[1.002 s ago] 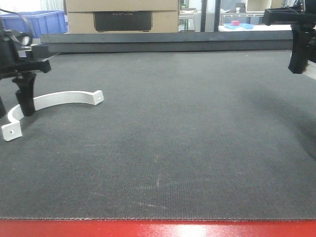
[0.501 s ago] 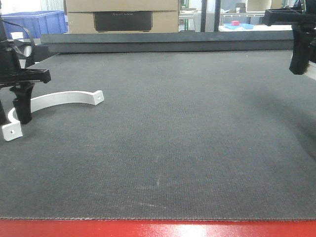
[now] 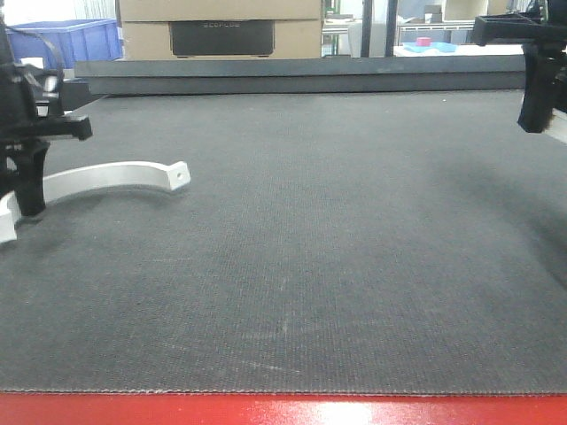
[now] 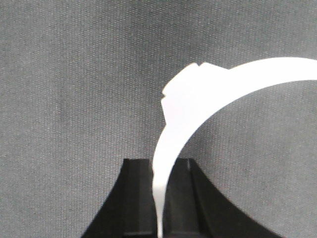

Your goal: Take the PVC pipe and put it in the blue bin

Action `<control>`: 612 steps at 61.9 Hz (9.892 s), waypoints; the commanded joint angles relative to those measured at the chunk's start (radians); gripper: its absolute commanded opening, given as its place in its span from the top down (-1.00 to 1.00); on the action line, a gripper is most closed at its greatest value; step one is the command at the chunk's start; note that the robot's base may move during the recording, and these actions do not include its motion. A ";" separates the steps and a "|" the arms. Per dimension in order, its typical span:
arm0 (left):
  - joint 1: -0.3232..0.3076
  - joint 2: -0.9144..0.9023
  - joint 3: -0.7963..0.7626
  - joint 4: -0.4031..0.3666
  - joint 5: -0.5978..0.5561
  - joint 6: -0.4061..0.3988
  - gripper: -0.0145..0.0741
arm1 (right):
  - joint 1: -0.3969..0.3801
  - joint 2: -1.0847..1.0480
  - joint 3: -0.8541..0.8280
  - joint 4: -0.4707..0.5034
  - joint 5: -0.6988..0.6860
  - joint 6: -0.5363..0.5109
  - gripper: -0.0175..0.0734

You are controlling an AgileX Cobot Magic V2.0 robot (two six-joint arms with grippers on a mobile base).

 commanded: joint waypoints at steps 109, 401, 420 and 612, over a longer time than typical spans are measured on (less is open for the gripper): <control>-0.110 -1.039 0.841 -0.082 -1.001 -0.015 0.92 | 0.000 -0.963 0.767 -0.035 -0.828 -0.007 0.95; -0.110 -1.462 0.923 -0.039 -0.992 0.143 0.92 | 0.169 -1.186 0.802 -0.083 -0.978 -0.081 0.95; -0.110 -1.462 0.923 -0.039 -0.992 0.143 0.92 | 0.169 -1.186 0.802 -0.083 -0.978 -0.081 0.95; -0.110 -1.462 0.923 -0.039 -0.992 0.143 0.92 | 0.169 -1.186 0.802 -0.083 -0.980 -0.081 0.95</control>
